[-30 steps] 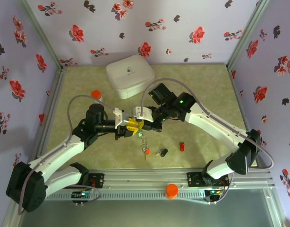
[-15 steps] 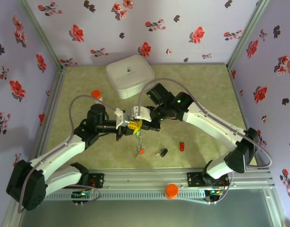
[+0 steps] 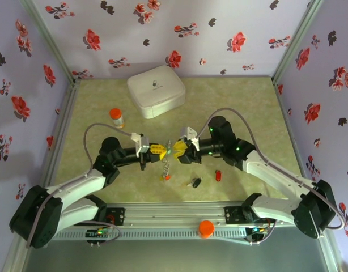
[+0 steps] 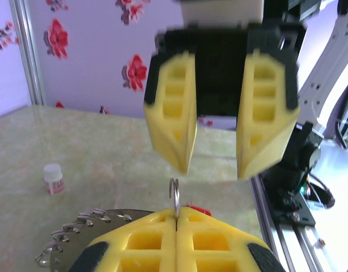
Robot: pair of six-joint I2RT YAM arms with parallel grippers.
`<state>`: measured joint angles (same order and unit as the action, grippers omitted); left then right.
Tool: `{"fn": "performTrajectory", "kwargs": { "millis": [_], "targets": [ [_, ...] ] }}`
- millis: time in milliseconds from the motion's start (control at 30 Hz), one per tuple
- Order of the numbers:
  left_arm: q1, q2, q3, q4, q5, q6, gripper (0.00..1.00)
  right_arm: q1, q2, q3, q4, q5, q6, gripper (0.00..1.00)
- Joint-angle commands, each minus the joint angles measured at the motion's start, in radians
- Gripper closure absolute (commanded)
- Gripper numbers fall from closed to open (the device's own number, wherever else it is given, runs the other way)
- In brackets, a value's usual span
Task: Put the keys on the keyring
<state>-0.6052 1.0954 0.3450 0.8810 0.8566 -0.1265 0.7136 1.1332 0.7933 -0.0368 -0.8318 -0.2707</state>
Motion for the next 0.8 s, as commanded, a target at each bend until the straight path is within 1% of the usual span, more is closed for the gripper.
{"fn": "performTrajectory", "kwargs": {
  "millis": [0, 67, 200, 333, 433, 533, 567, 600, 633, 667, 733, 767],
  "targets": [
    [-0.002, 0.019, -0.001, 0.244, -0.001, -0.099, 1.00, 0.009, 0.006, -0.029, 0.222, -0.021, 0.110, 0.68],
    [-0.004, 0.028, 0.001, 0.246, 0.008, -0.096, 1.00, 0.011, 0.017, -0.034, 0.260, -0.020, 0.134, 0.68],
    [-0.007, 0.034, 0.002, 0.251, 0.015, -0.095, 1.00, 0.015, 0.032, -0.032, 0.274, -0.018, 0.147, 0.69],
    [-0.008, 0.040, -0.001, 0.251, 0.019, -0.091, 1.00, 0.021, 0.045, -0.034, 0.308, -0.018, 0.169, 0.74],
    [-0.009, 0.038, -0.001, 0.254, 0.019, -0.090, 1.00, 0.024, 0.052, -0.031, 0.318, -0.024, 0.178, 0.84],
    [-0.008, 0.035, -0.003, 0.251, 0.013, -0.088, 1.00, 0.023, 0.053, -0.020, 0.307, -0.034, 0.175, 1.00],
    [-0.008, 0.032, -0.006, 0.250, -0.006, -0.088, 0.89, 0.023, 0.051, -0.011, 0.285, -0.037, 0.164, 1.00],
    [-0.008, 0.028, -0.010, 0.247, -0.027, -0.088, 0.73, 0.024, 0.050, 0.001, 0.258, -0.041, 0.149, 1.00],
    [-0.008, 0.022, -0.015, 0.242, -0.044, -0.085, 0.63, 0.024, 0.048, 0.017, 0.212, -0.039, 0.123, 1.00],
    [-0.008, 0.013, -0.016, 0.227, -0.057, -0.076, 0.58, 0.024, 0.043, 0.038, 0.155, -0.034, 0.089, 1.00],
    [-0.008, -0.016, -0.013, 0.166, -0.070, -0.051, 0.57, 0.025, 0.036, 0.092, 0.007, 0.000, -0.003, 1.00],
    [-0.010, -0.039, -0.002, 0.099, -0.072, -0.023, 0.57, 0.027, 0.038, 0.133, -0.092, 0.027, -0.058, 1.00]
  ]
}}
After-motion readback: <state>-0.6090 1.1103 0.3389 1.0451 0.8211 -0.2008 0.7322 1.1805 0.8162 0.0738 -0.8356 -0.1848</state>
